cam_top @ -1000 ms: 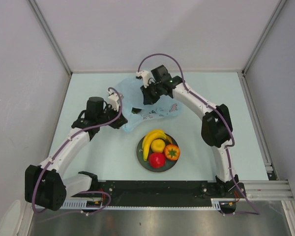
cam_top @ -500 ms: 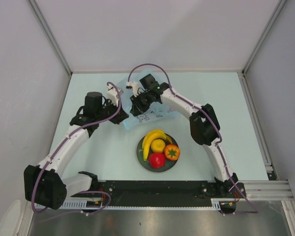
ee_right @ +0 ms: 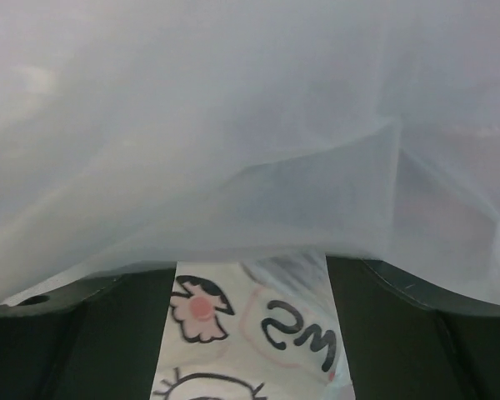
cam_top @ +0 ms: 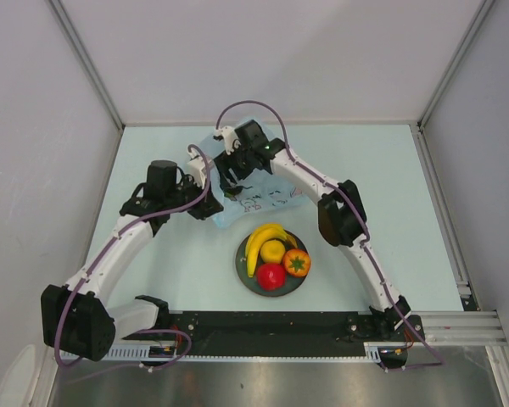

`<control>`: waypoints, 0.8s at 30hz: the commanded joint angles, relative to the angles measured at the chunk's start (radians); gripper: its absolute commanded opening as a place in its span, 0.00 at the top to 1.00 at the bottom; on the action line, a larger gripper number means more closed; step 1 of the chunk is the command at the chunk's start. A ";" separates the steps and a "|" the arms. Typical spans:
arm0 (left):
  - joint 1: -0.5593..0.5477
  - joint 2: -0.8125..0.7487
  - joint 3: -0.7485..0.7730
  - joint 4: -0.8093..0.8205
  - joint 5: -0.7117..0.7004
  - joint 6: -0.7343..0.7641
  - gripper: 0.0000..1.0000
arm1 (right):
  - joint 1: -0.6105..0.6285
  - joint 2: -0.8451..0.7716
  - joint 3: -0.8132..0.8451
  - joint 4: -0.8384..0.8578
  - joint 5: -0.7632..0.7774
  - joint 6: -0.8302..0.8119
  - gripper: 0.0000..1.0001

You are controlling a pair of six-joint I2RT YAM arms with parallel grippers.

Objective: Take the fake fruits out of the plastic bag
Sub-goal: Adjust the plastic bag at the center of the board.

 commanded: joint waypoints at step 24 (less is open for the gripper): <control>0.007 0.083 0.248 0.003 0.027 0.060 1.00 | 0.002 -0.272 -0.296 -0.018 -0.035 0.083 0.36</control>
